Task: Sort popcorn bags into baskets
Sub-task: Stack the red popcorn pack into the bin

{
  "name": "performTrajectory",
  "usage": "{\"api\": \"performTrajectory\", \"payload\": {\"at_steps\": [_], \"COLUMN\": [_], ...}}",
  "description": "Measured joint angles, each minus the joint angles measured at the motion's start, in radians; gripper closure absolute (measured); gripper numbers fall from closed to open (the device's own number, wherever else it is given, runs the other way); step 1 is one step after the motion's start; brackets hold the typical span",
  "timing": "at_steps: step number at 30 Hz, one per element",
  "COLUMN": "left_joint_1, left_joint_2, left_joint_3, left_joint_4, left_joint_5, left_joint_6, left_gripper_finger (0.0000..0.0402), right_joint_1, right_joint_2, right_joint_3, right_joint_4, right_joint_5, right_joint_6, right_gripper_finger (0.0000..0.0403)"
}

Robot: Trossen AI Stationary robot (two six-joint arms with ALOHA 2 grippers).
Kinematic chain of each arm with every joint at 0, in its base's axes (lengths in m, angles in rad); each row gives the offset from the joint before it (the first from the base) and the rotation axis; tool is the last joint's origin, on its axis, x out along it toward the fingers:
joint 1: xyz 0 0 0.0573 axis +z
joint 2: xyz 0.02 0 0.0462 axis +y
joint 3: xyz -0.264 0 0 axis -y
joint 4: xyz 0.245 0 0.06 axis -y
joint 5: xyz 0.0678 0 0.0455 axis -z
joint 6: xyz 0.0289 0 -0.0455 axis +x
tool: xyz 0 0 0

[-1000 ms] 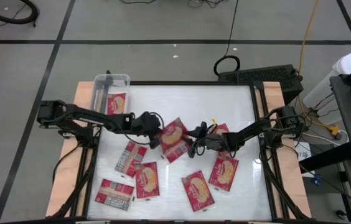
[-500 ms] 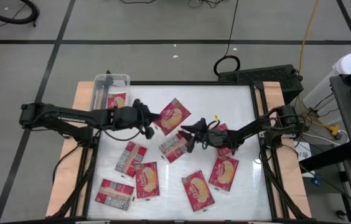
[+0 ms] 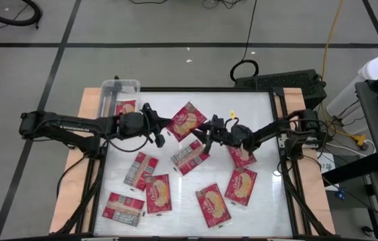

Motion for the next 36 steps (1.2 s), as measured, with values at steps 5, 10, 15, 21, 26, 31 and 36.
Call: {"api": "performTrajectory", "payload": {"at_steps": [5, 10, 15, 21, 26, 31, 36], "left_joint_1": [0.0, 0.0, 0.0, 0.0, 0.017, 0.032, 0.056], "left_joint_2": [0.0, 0.0, 0.0, -0.043, -0.159, -0.233, -0.245], "left_joint_3": [0.0, 0.0, 0.0, 0.0, 0.001, 0.001, 0.001], "left_joint_4": [0.01, 0.028, 0.026, -0.047, -0.158, -0.178, -0.175], "left_joint_5": [-0.001, -0.004, -0.004, 0.063, 0.074, 0.092, 0.129], "left_joint_6": [0.001, 0.005, 0.005, 0.002, -0.036, -0.081, -0.063], "left_gripper_finger": [0.0401, 0.0401, 0.0399, 0.0355, 0.0282, 0.0213, 0.0168], "right_joint_1": [-0.037, -0.063, -0.063, -0.063, -0.062, -0.085, -0.116], "right_joint_2": [0.0, 0.0, 0.0, 0.0, 0.0, 0.0, 0.0], "right_joint_3": [0.029, 0.075, 0.08, 0.082, 0.082, 0.082, 0.082], "right_joint_4": [0.015, -0.021, -0.026, -0.072, -0.101, -0.115, -0.131], "right_joint_5": [-0.041, -0.1, -0.099, -0.106, -0.107, -0.208, -0.353], "right_joint_6": [-0.063, -0.049, -0.072, -0.092, -0.111, -0.08, -0.027], "right_gripper_finger": [0.0273, 0.0298, 0.0367, 0.038, 0.0369, 0.0386, 0.0378]}}
